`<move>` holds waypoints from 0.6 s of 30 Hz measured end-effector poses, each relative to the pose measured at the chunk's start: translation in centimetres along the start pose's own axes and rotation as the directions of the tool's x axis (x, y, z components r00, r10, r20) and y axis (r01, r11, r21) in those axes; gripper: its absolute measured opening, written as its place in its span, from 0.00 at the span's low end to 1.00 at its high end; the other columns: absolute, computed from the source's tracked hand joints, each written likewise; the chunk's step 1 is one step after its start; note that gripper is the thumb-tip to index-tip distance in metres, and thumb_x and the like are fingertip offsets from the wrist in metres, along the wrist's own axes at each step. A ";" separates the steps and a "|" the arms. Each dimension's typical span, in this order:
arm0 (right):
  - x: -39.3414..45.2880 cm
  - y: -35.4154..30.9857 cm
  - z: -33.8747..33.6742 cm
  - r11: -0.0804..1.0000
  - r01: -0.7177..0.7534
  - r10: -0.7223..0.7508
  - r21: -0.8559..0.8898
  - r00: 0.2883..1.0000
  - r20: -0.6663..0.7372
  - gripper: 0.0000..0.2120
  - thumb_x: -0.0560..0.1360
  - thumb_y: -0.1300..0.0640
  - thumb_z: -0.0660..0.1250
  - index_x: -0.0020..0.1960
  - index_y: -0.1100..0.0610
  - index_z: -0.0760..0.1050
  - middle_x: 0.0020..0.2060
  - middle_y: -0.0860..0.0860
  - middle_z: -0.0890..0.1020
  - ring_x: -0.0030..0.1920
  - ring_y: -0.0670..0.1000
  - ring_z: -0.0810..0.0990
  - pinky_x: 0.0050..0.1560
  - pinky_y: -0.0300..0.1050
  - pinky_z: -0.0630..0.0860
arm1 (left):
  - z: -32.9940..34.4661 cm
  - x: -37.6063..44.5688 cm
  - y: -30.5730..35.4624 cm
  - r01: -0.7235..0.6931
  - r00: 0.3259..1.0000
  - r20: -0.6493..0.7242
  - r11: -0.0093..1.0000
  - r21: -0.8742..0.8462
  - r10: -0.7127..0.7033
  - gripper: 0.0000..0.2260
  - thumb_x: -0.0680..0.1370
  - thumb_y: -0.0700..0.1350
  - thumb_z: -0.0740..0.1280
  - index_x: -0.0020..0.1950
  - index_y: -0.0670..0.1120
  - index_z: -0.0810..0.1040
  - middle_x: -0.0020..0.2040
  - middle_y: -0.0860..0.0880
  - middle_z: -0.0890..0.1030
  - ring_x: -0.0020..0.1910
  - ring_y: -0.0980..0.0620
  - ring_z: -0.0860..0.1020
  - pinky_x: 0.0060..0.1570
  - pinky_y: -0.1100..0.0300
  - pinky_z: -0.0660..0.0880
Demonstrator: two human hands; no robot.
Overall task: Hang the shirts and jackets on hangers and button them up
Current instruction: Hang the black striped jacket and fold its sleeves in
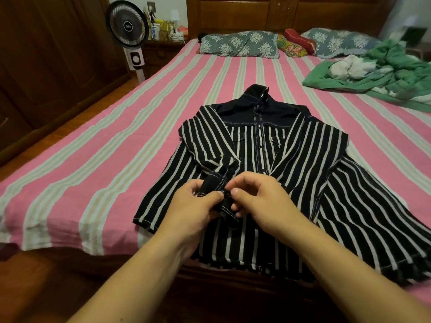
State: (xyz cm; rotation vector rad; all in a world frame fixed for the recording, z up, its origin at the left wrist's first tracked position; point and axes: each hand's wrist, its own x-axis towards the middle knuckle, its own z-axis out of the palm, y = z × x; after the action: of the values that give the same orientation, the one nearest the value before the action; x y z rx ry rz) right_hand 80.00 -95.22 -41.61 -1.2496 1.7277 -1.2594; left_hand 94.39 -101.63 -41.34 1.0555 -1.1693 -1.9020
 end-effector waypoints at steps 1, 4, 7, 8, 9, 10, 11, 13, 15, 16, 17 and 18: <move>-0.1 0.3 -0.1 0.979 0.105 -0.109 -0.173 0.994 -0.014 0.08 0.79 0.61 0.69 0.50 0.50 0.83 0.41 0.46 0.83 0.42 0.44 0.83 0.46 0.40 0.80 | 0.0 0.1 0.0 -0.004 1.000 -0.010 1.000 0.010 0.004 0.08 0.78 0.31 0.69 0.56 0.38 0.78 0.48 0.38 0.86 0.45 0.44 0.86 0.45 0.54 0.83; -0.8 0.5 -0.1 0.802 0.309 -0.326 -0.512 0.944 0.060 0.10 0.78 0.53 0.70 0.58 0.47 0.83 0.47 0.40 0.80 0.50 0.39 0.79 0.53 0.36 0.76 | -0.1 0.0 -0.1 0.023 1.000 0.004 1.000 0.013 -0.023 0.08 0.78 0.33 0.69 0.57 0.37 0.77 0.47 0.39 0.86 0.47 0.45 0.86 0.45 0.55 0.83; -1.3 0.3 -0.3 0.859 0.270 -0.247 -0.434 0.963 0.110 0.21 0.74 0.43 0.72 0.66 0.44 0.77 0.53 0.38 0.75 0.57 0.39 0.75 0.58 0.37 0.75 | -0.1 0.0 0.2 0.027 0.999 0.018 1.000 0.012 -0.027 0.06 0.80 0.37 0.67 0.55 0.35 0.79 0.45 0.39 0.86 0.44 0.47 0.86 0.41 0.57 0.82; -1.4 0.2 -0.4 0.866 0.260 -0.233 -0.427 0.966 0.114 0.25 0.72 0.41 0.73 0.68 0.43 0.74 0.54 0.37 0.74 0.59 0.39 0.74 0.60 0.37 0.74 | 0.0 -0.1 0.5 0.016 0.998 0.065 1.000 -0.008 -0.016 0.07 0.82 0.38 0.66 0.55 0.35 0.79 0.46 0.38 0.85 0.44 0.46 0.85 0.41 0.57 0.82; -1.5 0.2 -0.6 0.855 0.260 -0.238 -0.449 0.965 0.106 0.27 0.72 0.43 0.74 0.69 0.42 0.72 0.55 0.37 0.72 0.59 0.39 0.73 0.60 0.36 0.73 | 0.2 -0.3 0.9 0.000 0.992 0.129 1.000 -0.020 0.002 0.09 0.83 0.41 0.64 0.54 0.35 0.80 0.47 0.38 0.85 0.46 0.46 0.85 0.42 0.58 0.82; -1.5 0.4 -0.8 0.827 0.274 -0.270 -0.491 0.959 0.082 0.25 0.74 0.47 0.74 0.68 0.43 0.72 0.54 0.37 0.73 0.58 0.39 0.73 0.60 0.36 0.73 | 0.3 -0.4 1.2 -0.028 0.982 0.185 1.000 0.005 0.027 0.13 0.84 0.44 0.63 0.53 0.35 0.80 0.47 0.39 0.85 0.47 0.46 0.85 0.44 0.58 0.82; -1.4 0.4 -1.1 0.792 0.287 -0.312 -0.538 0.949 0.046 0.21 0.76 0.52 0.73 0.66 0.44 0.74 0.53 0.38 0.74 0.56 0.39 0.74 0.59 0.37 0.73 | 0.3 -0.6 1.6 -0.077 0.974 0.219 0.994 0.077 0.058 0.17 0.85 0.47 0.61 0.53 0.35 0.80 0.48 0.40 0.86 0.49 0.47 0.85 0.48 0.59 0.82; -1.1 0.5 -2.0 0.780 0.256 -0.349 -0.571 0.935 -0.057 0.13 0.78 0.60 0.68 0.59 0.46 0.79 0.48 0.39 0.78 0.51 0.39 0.76 0.54 0.36 0.73 | -0.2 -0.4 1.7 -0.234 0.968 0.187 0.881 0.410 0.170 0.19 0.85 0.53 0.59 0.51 0.41 0.82 0.49 0.48 0.86 0.51 0.54 0.83 0.51 0.63 0.78; -1.1 -0.1 -3.5 0.850 0.147 -0.306 -0.506 0.919 -0.248 0.12 0.78 0.63 0.66 0.53 0.47 0.80 0.45 0.41 0.79 0.47 0.38 0.76 0.48 0.30 0.69 | -1.7 1.0 1.1 -0.288 0.932 0.131 0.475 0.831 0.337 0.13 0.83 0.57 0.62 0.59 0.52 0.81 0.57 0.55 0.83 0.59 0.56 0.79 0.57 0.60 0.76; -1.3 -0.2 -4.5 0.876 0.106 -0.302 -0.471 0.881 -0.364 0.13 0.77 0.65 0.66 0.51 0.47 0.80 0.44 0.42 0.78 0.46 0.38 0.75 0.47 0.28 0.67 | -2.5 1.6 0.7 -0.228 0.937 0.144 0.245 0.942 0.319 0.16 0.82 0.58 0.61 0.67 0.55 0.76 0.66 0.53 0.78 0.67 0.53 0.73 0.65 0.54 0.73; -1.6 -0.3 -5.6 0.882 0.077 -0.318 -0.465 0.824 -0.469 0.16 0.76 0.67 0.65 0.50 0.47 0.81 0.45 0.44 0.78 0.46 0.40 0.74 0.47 0.27 0.66 | -3.2 2.3 -0.1 -0.153 0.961 0.135 0.058 0.987 0.241 0.21 0.82 0.60 0.58 0.74 0.57 0.69 0.73 0.50 0.71 0.74 0.47 0.66 0.72 0.47 0.66; -2.0 -0.3 -6.7 0.871 0.047 -0.346 -0.490 0.766 -0.542 0.18 0.73 0.70 0.64 0.51 0.50 0.83 0.45 0.46 0.76 0.47 0.42 0.73 0.49 0.29 0.66 | -3.8 2.7 -0.8 -0.097 0.983 0.106 -0.064 0.993 0.150 0.24 0.83 0.62 0.53 0.78 0.58 0.64 0.78 0.47 0.65 0.78 0.44 0.60 0.76 0.44 0.58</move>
State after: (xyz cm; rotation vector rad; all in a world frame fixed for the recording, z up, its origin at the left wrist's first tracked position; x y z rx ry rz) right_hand 74.79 -91.23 -39.24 -1.4053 2.5346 -1.5742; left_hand 96.41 -105.08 -43.94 1.5248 -2.6963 -0.4266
